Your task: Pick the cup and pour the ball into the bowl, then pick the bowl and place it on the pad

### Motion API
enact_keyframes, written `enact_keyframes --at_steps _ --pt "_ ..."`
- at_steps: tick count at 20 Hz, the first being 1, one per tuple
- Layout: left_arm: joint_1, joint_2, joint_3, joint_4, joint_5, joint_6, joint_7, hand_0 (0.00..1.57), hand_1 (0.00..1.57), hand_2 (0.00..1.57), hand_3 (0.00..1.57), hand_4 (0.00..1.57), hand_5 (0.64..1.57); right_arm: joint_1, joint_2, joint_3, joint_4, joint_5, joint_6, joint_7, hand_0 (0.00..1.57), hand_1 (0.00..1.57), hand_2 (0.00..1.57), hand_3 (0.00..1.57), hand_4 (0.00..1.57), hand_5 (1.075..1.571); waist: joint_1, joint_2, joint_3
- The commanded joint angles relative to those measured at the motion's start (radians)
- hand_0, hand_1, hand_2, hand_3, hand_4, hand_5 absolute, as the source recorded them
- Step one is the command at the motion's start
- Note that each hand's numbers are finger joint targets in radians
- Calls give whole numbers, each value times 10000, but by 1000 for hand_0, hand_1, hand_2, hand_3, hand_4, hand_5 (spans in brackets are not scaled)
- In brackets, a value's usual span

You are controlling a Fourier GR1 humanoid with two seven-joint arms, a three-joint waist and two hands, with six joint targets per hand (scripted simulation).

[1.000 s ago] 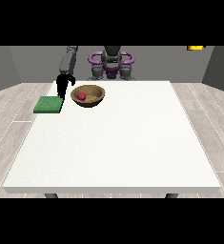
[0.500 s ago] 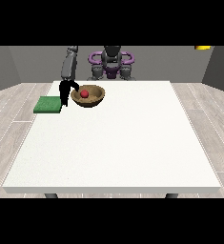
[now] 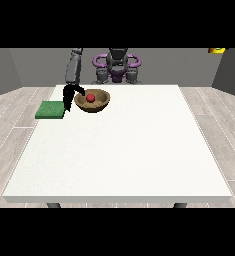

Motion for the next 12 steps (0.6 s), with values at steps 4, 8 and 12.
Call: enact_keyframes --at_steps 4,8,12 --pt "305 271 246 237 374 -188 198 0 0 0 0 1024 1545 -753 445 149 481 -35 -533 674 0 0 0 0 472 1547 -25 -130 339" --pt "61 324 268 -232 550 -273 105 0 0 0 0 1018 1535 -259 15 -464 1249 60 -1770 1012 878 878 580 0 608 1514 414 628 335" --pt "-302 440 296 -451 763 -288 291 0 0 0 0 1028 1529 429 -543 -184 1343 770 -2219 872 1571 1571 1571 1571 944 1471 561 1002 334"
